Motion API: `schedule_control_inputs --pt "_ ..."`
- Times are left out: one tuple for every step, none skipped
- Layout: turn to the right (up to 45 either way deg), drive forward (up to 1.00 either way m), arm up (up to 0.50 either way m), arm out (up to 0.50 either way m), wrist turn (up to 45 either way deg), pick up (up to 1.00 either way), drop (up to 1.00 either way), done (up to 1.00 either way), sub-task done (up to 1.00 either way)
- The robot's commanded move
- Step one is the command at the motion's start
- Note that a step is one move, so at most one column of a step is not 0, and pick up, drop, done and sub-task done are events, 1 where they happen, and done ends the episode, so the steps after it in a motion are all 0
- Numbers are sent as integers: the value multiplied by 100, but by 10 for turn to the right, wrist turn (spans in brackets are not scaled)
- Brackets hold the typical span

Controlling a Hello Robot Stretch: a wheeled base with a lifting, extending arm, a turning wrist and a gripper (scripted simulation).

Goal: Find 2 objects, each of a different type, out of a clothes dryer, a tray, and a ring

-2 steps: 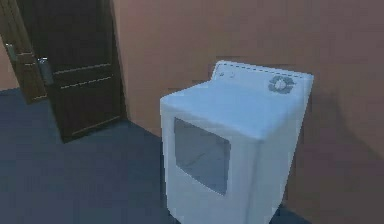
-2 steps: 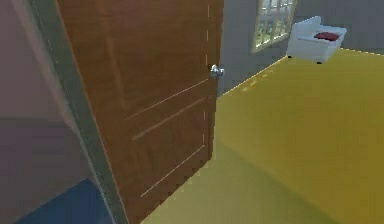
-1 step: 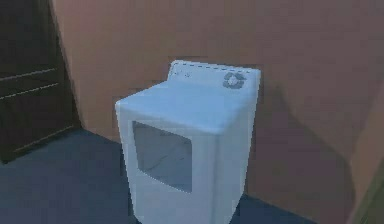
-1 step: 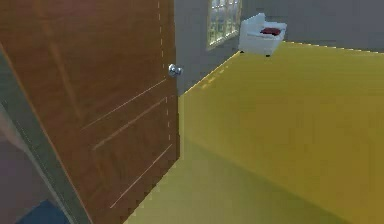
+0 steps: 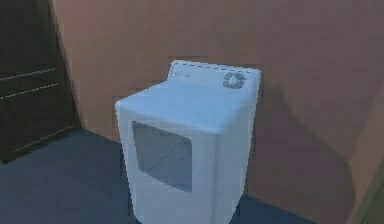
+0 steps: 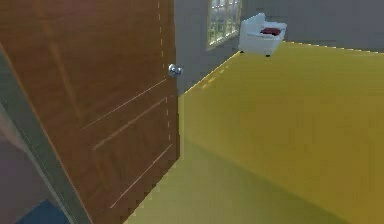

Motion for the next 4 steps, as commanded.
schedule_control_inputs --pt "-450 0 0 0 0 0 0 0 0" --pt "-150 0 0 0 0 0 0 0 0" --pt "-30 0 0 0 0 0 0 0 0" --pt "0 100 0 0 0 0 0 0 0"
